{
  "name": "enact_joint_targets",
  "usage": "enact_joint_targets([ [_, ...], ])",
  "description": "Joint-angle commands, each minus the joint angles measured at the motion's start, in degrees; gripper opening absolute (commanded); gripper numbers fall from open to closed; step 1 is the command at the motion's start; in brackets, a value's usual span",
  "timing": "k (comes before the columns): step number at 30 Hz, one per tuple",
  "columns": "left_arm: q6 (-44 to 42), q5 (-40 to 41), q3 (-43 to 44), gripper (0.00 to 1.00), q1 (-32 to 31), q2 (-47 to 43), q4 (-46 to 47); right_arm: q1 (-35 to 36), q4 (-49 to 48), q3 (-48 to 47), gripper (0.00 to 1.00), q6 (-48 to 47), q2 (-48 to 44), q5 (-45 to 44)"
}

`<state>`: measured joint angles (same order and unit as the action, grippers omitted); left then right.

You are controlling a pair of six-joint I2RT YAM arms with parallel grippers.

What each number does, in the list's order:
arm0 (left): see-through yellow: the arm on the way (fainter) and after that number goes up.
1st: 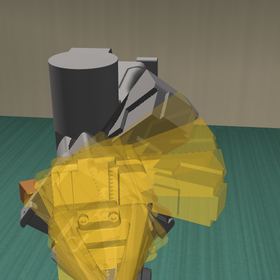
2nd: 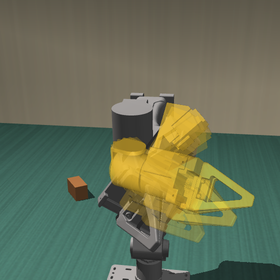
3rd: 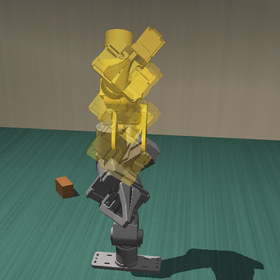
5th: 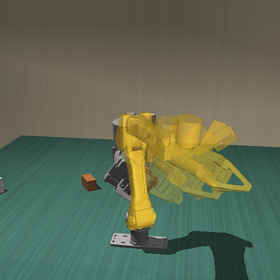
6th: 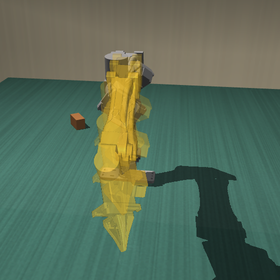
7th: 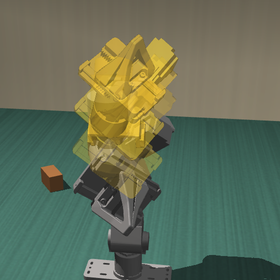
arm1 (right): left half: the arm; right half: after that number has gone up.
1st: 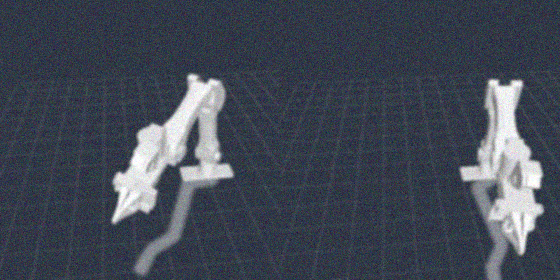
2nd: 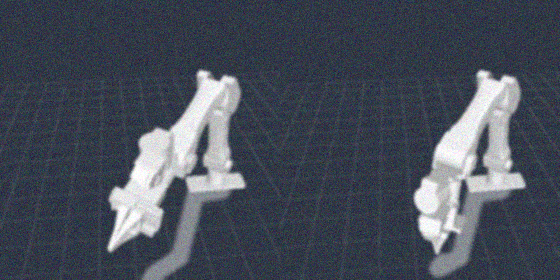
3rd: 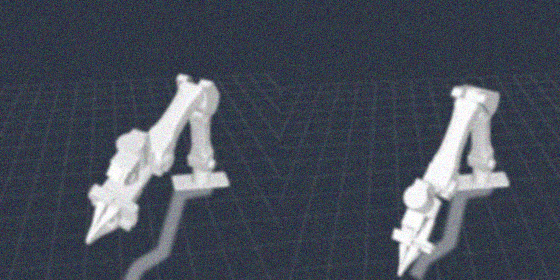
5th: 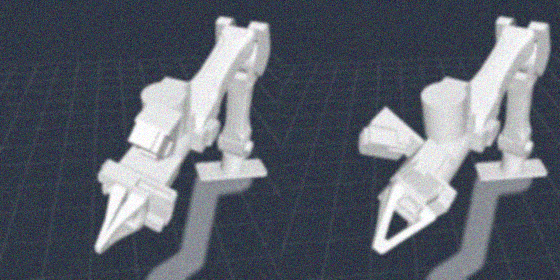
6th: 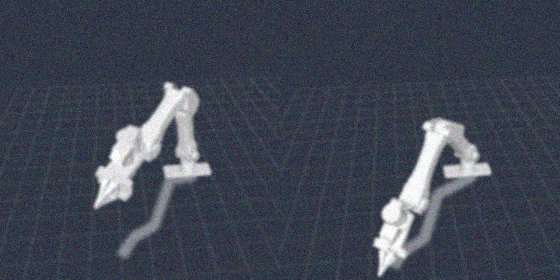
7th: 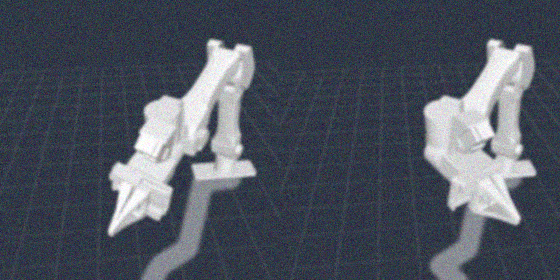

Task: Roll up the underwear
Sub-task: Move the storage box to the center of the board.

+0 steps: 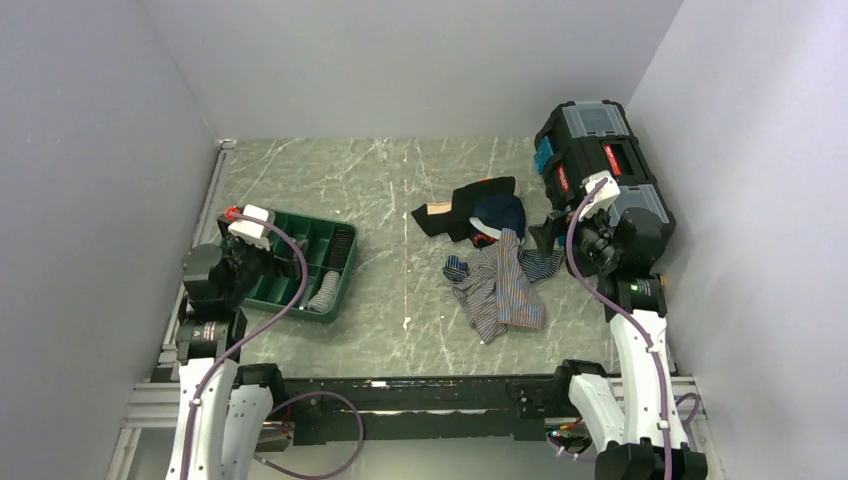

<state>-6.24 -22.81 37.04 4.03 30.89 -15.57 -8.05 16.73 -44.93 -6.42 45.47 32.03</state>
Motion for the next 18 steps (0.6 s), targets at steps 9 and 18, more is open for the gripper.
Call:
enact_joint_targets([
  [9,-1.0,2.4,1.1,0.99,0.5,-0.2,-0.3,-0.6,-0.3,0.4,1.0,-1.9,-1.1,2.1],
  [18,-5.1,-3.6,4.4,0.99,0.7,0.8,-6.0,0.3,0.6,-1.4,1.0,-5.0,1.3,6.2],
])
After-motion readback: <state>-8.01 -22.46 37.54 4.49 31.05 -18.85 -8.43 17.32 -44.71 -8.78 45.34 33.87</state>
